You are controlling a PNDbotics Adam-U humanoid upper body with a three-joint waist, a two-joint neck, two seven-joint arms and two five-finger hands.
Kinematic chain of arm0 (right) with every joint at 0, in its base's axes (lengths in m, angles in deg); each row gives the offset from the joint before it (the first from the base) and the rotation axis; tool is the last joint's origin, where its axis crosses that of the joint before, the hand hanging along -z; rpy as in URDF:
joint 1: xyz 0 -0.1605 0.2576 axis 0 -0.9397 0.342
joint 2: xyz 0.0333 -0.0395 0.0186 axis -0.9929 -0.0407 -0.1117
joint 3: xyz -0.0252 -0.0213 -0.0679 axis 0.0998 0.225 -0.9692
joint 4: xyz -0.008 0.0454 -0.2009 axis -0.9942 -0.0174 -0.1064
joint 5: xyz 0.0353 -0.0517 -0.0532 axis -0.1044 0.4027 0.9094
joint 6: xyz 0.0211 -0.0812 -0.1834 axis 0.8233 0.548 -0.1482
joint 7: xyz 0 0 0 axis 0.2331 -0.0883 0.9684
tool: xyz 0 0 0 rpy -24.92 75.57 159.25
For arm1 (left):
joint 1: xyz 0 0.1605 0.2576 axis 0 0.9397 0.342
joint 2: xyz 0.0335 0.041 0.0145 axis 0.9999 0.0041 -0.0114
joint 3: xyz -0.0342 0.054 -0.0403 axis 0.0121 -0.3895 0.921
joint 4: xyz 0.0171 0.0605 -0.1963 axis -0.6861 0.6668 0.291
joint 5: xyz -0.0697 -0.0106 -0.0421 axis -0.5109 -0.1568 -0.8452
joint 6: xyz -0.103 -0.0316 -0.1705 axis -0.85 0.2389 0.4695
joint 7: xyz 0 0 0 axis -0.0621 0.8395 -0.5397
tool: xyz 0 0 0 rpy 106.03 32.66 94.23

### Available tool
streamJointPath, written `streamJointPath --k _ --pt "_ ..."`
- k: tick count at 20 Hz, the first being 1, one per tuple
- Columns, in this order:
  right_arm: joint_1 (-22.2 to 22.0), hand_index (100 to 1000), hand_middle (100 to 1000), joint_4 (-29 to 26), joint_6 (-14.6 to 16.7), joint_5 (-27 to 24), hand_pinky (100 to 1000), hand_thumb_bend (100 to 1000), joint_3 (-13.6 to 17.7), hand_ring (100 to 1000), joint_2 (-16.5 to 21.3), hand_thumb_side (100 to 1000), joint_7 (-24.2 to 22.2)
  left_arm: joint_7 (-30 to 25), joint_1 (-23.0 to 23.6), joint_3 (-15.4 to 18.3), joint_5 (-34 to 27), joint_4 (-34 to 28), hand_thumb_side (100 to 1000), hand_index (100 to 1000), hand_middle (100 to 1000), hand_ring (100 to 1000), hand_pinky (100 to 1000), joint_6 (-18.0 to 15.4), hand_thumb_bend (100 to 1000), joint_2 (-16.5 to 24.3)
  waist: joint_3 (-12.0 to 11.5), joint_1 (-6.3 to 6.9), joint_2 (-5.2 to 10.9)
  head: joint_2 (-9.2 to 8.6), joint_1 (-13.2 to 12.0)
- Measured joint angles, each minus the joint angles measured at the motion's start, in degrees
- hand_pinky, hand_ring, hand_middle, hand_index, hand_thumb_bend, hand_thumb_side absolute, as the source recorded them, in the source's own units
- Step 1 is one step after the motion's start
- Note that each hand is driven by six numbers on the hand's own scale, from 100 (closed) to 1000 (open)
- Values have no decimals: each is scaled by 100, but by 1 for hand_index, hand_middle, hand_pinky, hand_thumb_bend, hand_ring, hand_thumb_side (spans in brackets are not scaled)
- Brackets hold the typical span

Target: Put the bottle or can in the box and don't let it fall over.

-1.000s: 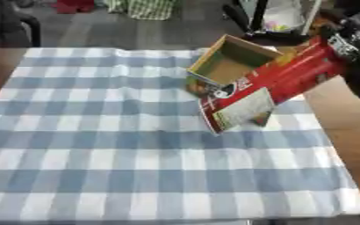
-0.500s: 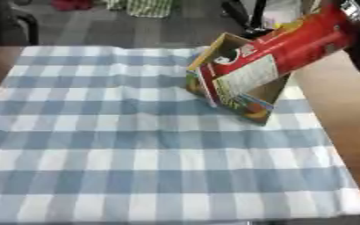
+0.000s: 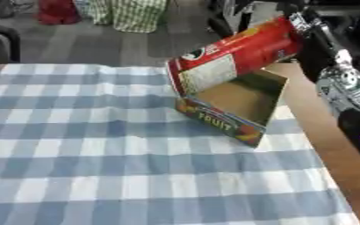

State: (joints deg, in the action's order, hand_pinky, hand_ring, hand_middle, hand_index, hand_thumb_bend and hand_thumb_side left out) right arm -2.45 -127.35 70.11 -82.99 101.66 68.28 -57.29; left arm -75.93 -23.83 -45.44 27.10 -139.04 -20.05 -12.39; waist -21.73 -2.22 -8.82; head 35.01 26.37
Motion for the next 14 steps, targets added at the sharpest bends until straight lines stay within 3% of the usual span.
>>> streamJointPath --k 1,5,7,9,10,11,12,13,14 --pt "-56 954 373 63 48 0 327 100 43 568 0 470 62 -17 -24 -21 -3 -1 879 915 711 866 835 3 416 -1 -23 -7 -15 -46 72" --pt "-265 945 376 466 191 -59 337 100 192 573 -22 470 433 -61 -81 -54 -5 -2 889 915 711 867 835 8 447 -10 -78 -41 -129 -199 274" --pt "-361 949 415 674 244 -138 383 100 239 608 -35 470 644 -72 -112 -56 -5 -4 889 915 711 867 835 14 447 -38 -91 -41 -144 -258 344" --pt "-419 956 484 844 277 -199 481 100 261 700 -83 470 823 -76 -115 -56 -5 -5 890 915 711 867 835 16 446 -54 -92 -41 -173 -303 397" --pt "-439 972 574 921 276 -208 584 100 261 796 -110 470 898 -77 -116 -57 -5 -6 890 915 711 867 835 17 445 -55 -91 -41 -191 -321 414" --pt "-441 980 605 990 265 -202 613 100 246 827 -139 470 949 -78 -116 -57 -5 -7 890 915 711 867 835 17 445 -55 -87 -41 -200 -339 431" --pt "-439 1000 690 1045 249 -169 698 100 232 929 -166 470 978 -80 -116 -58 -5 -9 890 915 711 867 835 17 445 -55 -81 -41 -204 -343 447" --pt "-436 1000 722 1099 240 -106 745 100 204 976 -187 470 987 -83 -116 -58 -5 -13 890 915 711 867 835 15 445 -55 -69 -41 -204 -345 458" --pt "-432 1000 790 1146 238 -17 901 100 174 1000 -207 521 985 -87 -117 -60 -5 -18 891 915 711 867 835 13 445 -55 -60 -41 -205 -348 469"
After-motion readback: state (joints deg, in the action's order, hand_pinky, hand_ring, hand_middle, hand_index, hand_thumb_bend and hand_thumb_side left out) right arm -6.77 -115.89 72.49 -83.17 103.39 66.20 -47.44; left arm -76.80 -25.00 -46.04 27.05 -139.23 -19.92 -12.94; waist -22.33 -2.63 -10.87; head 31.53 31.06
